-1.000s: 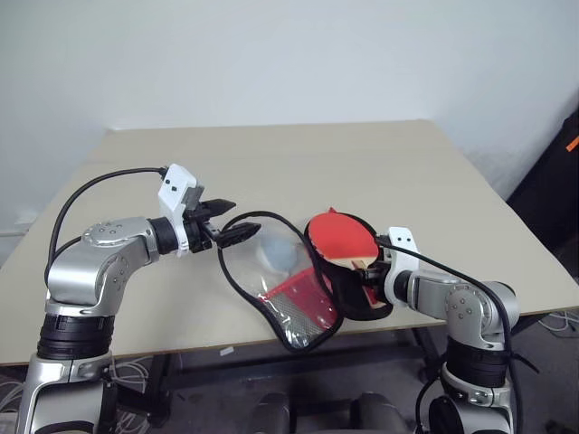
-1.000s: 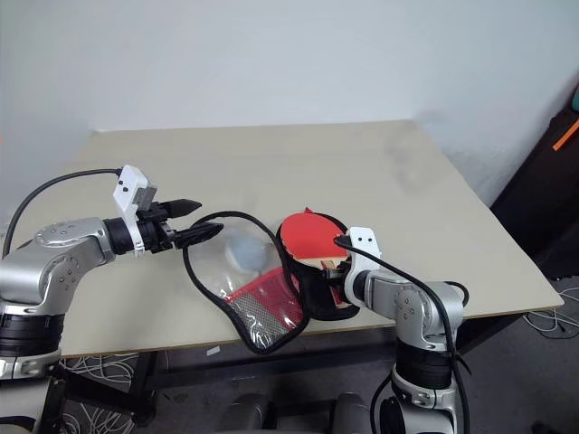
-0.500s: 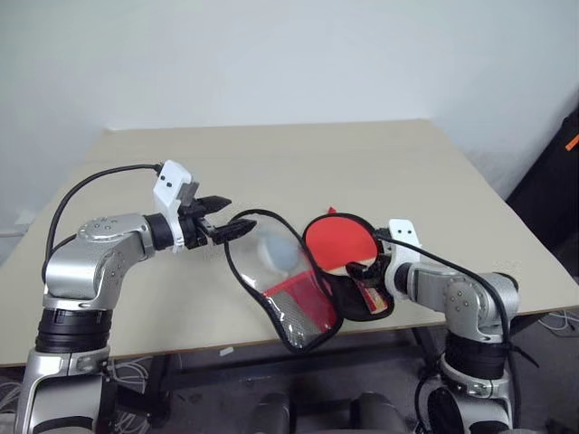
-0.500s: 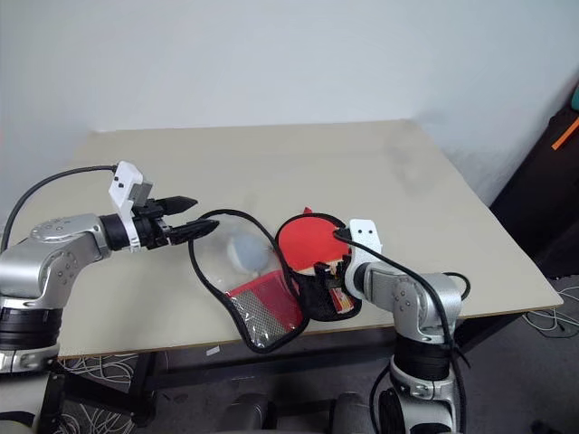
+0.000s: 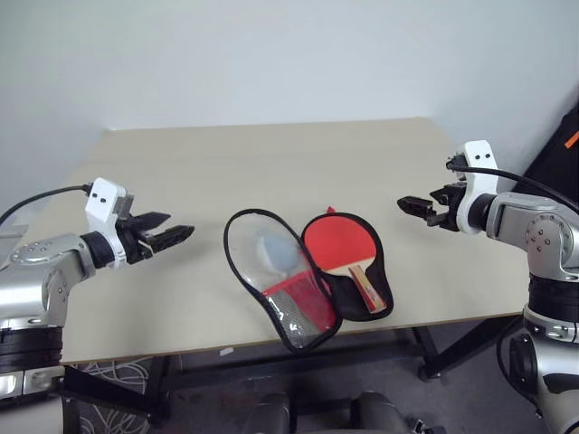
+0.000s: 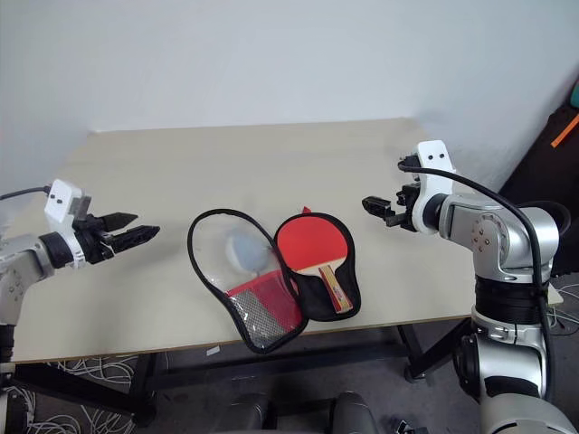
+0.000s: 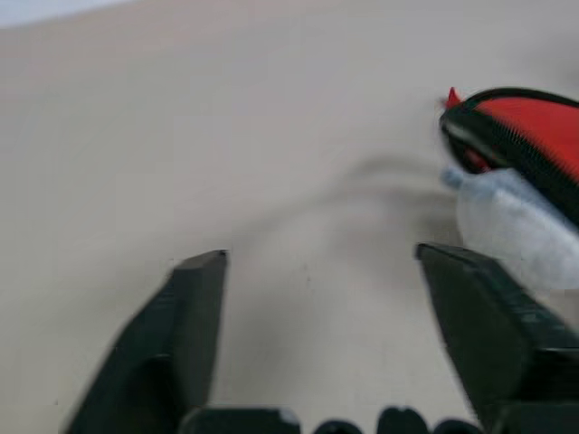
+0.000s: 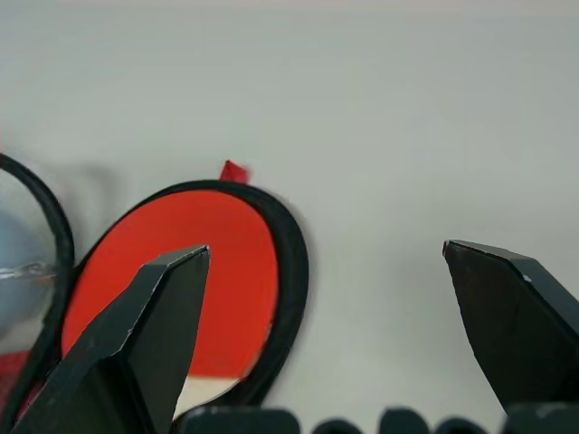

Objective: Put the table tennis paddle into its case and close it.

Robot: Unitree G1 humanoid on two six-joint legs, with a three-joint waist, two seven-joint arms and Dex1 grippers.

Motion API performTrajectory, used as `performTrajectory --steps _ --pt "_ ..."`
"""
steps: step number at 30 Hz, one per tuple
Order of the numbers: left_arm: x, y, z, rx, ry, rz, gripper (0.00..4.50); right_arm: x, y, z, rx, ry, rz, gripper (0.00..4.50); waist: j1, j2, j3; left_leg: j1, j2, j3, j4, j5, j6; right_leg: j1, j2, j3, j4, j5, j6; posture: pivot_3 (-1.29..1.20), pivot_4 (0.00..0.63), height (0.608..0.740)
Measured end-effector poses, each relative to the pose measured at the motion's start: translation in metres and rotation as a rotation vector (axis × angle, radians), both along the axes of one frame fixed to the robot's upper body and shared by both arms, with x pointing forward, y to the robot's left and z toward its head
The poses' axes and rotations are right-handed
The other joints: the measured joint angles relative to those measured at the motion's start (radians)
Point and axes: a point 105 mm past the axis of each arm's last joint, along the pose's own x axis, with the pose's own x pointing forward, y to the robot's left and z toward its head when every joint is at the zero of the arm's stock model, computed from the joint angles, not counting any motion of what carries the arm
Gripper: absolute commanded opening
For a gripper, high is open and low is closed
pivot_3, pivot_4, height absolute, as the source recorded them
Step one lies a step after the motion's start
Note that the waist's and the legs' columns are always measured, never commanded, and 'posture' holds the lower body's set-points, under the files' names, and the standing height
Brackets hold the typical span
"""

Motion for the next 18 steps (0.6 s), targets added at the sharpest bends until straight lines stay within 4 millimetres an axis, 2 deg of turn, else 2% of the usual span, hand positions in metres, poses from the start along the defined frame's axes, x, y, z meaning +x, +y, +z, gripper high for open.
performTrajectory --steps 3,6,7,13,16,18 --pt "-0.001 -0.008 -0.013 -0.031 0.018 0.002 1.33 0.002 0.002 -0.003 -0.003 0.001 0.012 4.50 0.001 0.000 0.000 0.000 0.000 0.000 0.001 0.000 0.000 0.000 0.000 0.000 0.000 0.000 0.000 0.00 0.000 0.698" --pt "-0.001 -0.021 -0.018 -0.055 0.017 -0.019 0.20 0.004 0.003 -0.004 -0.002 -0.005 0.020 4.50 0.001 0.000 0.000 0.000 0.000 0.000 0.001 0.000 0.000 0.000 0.000 0.000 0.000 0.000 0.000 0.00 0.000 0.698" --pt "-0.001 -0.027 -0.018 -0.061 0.017 -0.033 0.03 0.005 0.003 -0.004 -0.003 -0.005 0.023 4.50 0.001 0.000 0.000 0.000 0.000 0.000 0.001 0.000 0.000 0.000 0.000 0.000 0.000 0.001 -0.001 0.00 0.000 0.698" --pt "-0.004 -0.080 -0.019 -0.146 0.030 -0.178 0.03 0.008 0.004 -0.009 -0.009 0.002 0.025 4.50 0.001 0.000 0.000 0.000 0.000 0.000 0.001 0.000 0.000 0.000 0.000 0.000 0.001 0.002 -0.002 0.00 0.000 0.698" --pt "0.003 -0.095 -0.010 -0.175 0.007 -0.196 0.03 0.009 0.003 -0.010 -0.007 0.006 0.013 4.50 0.001 0.000 0.000 0.000 0.000 0.000 0.001 0.000 0.000 0.001 0.000 0.000 0.001 0.002 -0.002 0.00 0.000 0.698" --pt "0.007 -0.117 -0.008 -0.205 0.001 -0.237 0.03 0.010 0.003 -0.010 -0.006 0.005 0.009 4.50 0.003 0.000 0.000 0.000 -0.001 -0.001 0.003 0.000 0.000 0.002 0.000 0.000 0.001 0.002 -0.002 0.00 0.000 0.698"
